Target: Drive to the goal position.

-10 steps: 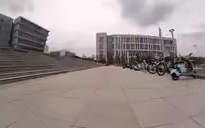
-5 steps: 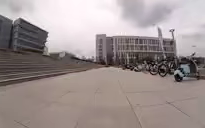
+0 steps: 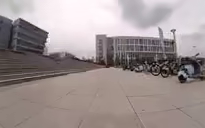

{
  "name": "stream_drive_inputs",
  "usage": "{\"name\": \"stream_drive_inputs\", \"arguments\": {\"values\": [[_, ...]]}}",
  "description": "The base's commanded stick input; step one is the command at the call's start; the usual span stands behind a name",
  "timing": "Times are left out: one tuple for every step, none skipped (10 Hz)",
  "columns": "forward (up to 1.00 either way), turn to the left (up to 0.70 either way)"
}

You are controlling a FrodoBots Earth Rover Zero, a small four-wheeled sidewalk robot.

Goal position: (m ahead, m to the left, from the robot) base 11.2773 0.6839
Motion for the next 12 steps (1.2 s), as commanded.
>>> {"name": "stream_drive_inputs", "arguments": {"values": [[0.45, 0.0], [0.45, 0.0], [0.45, 0.0], [0.45, 0.0], [0.45, 0.0], [0.45, 0.0], [0.45, 0.0], [0.45, 0.0], [0.45, 0.0], [0.45, 0.0], [0.45, 0.0], [0.45, 0.0]]}}
